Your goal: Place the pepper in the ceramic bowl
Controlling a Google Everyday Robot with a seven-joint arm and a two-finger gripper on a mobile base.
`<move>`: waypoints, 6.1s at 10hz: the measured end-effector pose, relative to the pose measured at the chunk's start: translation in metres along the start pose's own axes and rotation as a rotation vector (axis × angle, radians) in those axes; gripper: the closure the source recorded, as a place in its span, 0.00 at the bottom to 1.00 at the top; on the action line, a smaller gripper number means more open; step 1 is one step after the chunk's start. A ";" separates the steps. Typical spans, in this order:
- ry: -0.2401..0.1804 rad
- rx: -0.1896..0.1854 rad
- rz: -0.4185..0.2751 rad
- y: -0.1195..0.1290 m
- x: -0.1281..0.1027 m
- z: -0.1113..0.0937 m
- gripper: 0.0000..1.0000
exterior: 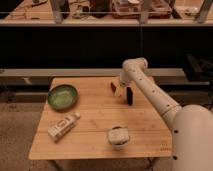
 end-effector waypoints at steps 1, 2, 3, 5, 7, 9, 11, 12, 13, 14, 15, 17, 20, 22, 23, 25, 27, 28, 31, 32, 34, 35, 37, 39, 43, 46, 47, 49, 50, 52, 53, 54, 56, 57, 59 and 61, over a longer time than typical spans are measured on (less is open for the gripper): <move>0.028 0.008 -0.013 -0.002 0.012 -0.001 0.20; 0.044 0.015 -0.027 -0.004 0.021 -0.001 0.20; 0.056 0.020 -0.034 -0.005 0.025 -0.002 0.20; 0.062 0.026 -0.044 -0.006 0.025 -0.003 0.20; 0.063 0.034 -0.032 -0.007 0.020 0.003 0.20; 0.063 0.041 -0.009 -0.006 0.011 0.011 0.20; 0.070 0.042 0.010 -0.005 0.007 0.017 0.20; 0.073 0.043 0.013 -0.004 0.008 0.020 0.20; 0.076 0.043 0.013 -0.004 0.008 0.022 0.20; 0.079 0.044 0.013 -0.004 0.006 0.024 0.20; 0.082 0.045 0.012 -0.004 0.006 0.025 0.20; 0.096 0.053 -0.010 -0.005 0.008 0.026 0.20; 0.094 0.066 -0.060 -0.005 0.007 0.021 0.20; 0.070 0.074 -0.084 -0.005 0.005 0.021 0.20; 0.061 0.078 -0.089 -0.006 0.005 0.023 0.20; 0.048 0.088 -0.102 -0.008 0.009 0.027 0.20; 0.034 0.094 -0.113 -0.011 0.011 0.032 0.20; 0.027 0.095 -0.114 -0.013 0.011 0.034 0.20; 0.000 0.095 -0.111 -0.015 0.007 0.042 0.20; -0.007 0.095 -0.111 -0.015 0.006 0.044 0.20; -0.019 0.095 -0.110 -0.017 0.004 0.047 0.25; -0.027 0.097 -0.110 -0.018 0.003 0.050 0.38; -0.036 0.099 -0.111 -0.019 0.003 0.052 0.48; -0.048 0.100 -0.114 -0.020 0.004 0.053 0.48; -0.043 0.104 -0.133 -0.025 0.015 0.052 0.48; -0.019 0.128 -0.159 -0.039 0.029 0.056 0.48; -0.005 0.140 -0.166 -0.045 0.034 0.058 0.48; 0.040 0.163 -0.189 -0.057 0.052 0.059 0.48; 0.056 0.171 -0.203 -0.062 0.058 0.058 0.48; 0.088 0.195 -0.244 -0.079 0.071 0.059 0.48; 0.101 0.207 -0.263 -0.087 0.076 0.059 0.48; 0.107 0.216 -0.277 -0.093 0.078 0.060 0.48; 0.119 0.240 -0.308 -0.109 0.082 0.064 0.48; 0.115 0.248 -0.321 -0.114 0.082 0.067 0.48; 0.104 0.235 -0.339 -0.113 0.080 0.070 0.44; 0.104 0.170 -0.355 -0.095 0.083 0.061 0.25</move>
